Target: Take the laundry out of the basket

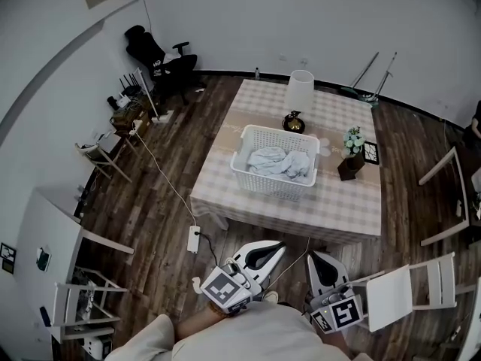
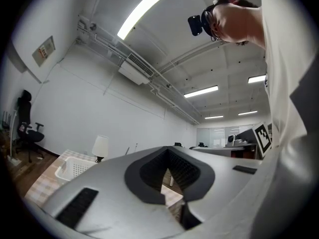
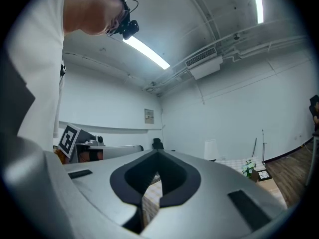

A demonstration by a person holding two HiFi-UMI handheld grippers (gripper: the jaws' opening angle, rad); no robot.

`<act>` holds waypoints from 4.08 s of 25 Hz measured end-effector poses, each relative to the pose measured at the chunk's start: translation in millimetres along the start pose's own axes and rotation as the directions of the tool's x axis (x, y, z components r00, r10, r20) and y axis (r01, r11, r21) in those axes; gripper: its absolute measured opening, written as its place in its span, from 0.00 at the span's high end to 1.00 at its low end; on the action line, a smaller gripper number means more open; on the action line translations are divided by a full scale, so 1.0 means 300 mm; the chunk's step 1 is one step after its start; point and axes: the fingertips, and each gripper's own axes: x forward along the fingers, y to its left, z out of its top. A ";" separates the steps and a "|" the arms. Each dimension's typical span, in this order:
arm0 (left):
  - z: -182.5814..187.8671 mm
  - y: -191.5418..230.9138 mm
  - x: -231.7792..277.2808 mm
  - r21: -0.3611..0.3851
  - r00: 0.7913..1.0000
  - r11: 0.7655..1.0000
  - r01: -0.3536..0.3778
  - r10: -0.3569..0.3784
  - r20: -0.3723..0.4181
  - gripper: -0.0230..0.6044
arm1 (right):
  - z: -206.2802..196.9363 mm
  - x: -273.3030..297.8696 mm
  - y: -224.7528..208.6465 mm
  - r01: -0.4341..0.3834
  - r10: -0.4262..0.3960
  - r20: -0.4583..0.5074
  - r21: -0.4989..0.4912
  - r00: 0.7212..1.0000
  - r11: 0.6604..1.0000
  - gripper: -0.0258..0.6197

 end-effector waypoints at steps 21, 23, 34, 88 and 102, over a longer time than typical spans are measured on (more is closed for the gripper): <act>-0.112 -0.052 0.164 -0.012 1.000 1.000 -0.021 0.021 -0.013 0.93 | -0.099 -0.073 -0.168 0.000 0.003 -0.057 0.063 0.998 0.998 0.95; -0.111 -0.019 0.170 -0.016 1.000 1.000 -0.017 0.017 -0.017 0.93 | -0.100 -0.037 -0.165 -0.003 0.006 -0.061 0.061 0.998 0.998 0.95; -0.019 0.300 0.201 -0.024 0.999 1.000 -0.001 0.002 0.035 0.93 | -0.070 0.302 -0.179 -0.010 0.010 -0.071 0.012 0.997 1.000 0.95; -0.718 1.178 0.744 0.285 0.479 0.726 0.626 -0.069 -0.875 0.76 | -0.822 1.184 -0.759 -0.667 0.057 -0.899 -0.279 0.435 0.690 0.67; -1.087 1.361 0.732 0.195 0.262 0.703 0.684 0.014 -0.965 0.61 | -1.156 1.261 -0.834 -0.711 0.037 -0.968 -0.157 0.250 0.685 0.60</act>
